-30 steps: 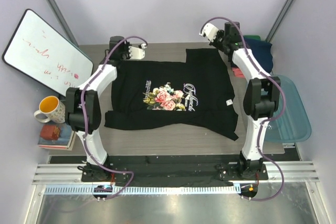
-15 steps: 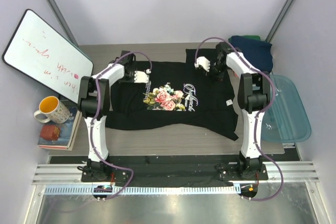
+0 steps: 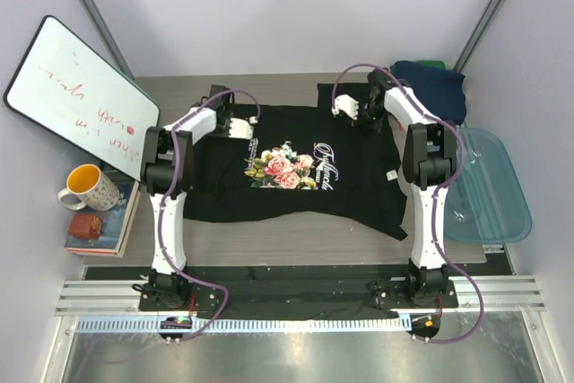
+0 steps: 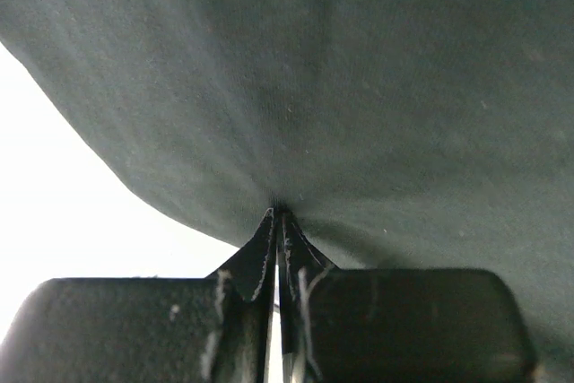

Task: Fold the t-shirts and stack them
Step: Flatten out the tshirt

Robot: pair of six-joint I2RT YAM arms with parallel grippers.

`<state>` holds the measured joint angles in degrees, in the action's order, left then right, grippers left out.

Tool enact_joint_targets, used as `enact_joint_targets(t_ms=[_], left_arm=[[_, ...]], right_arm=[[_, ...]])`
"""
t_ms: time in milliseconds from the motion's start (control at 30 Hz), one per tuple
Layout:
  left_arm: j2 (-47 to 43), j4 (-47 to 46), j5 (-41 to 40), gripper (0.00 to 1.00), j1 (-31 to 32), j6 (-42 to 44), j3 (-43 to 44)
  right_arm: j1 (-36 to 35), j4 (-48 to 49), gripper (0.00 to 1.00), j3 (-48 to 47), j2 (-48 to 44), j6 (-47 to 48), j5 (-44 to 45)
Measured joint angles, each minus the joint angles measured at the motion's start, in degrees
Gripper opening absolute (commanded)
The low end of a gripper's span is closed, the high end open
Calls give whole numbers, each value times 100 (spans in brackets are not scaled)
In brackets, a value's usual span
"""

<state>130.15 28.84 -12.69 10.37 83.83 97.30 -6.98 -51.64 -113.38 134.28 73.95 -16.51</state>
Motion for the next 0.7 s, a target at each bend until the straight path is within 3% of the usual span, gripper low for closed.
enact_joint_targets(t_ms=[167, 500, 567, 600, 667, 700], left_arm=[[188, -544, -363, 0, 0, 9, 20], [1377, -3565, -1182, 1, -70, 46, 706], [1484, -3995, -1300, 1, -92, 90, 726], [1491, -4109, -1351, 9, -101, 98, 702], [1451, -4380, -1440, 27, -133, 74, 544], [1362, -4478, -1449, 44, -153, 42, 387]], right_arm=[[0, 774, 1, 85, 39, -111, 269], [-42, 4922, 4, 1034, 350, -380, 1443], [-52, 5235, 20, 1091, 389, -413, 1611], [-55, 5252, 35, 1099, 387, -466, 1646], [-57, 5261, 47, 1123, 341, -544, 1639], [-57, 5239, 55, 1189, 262, -608, 1611]])
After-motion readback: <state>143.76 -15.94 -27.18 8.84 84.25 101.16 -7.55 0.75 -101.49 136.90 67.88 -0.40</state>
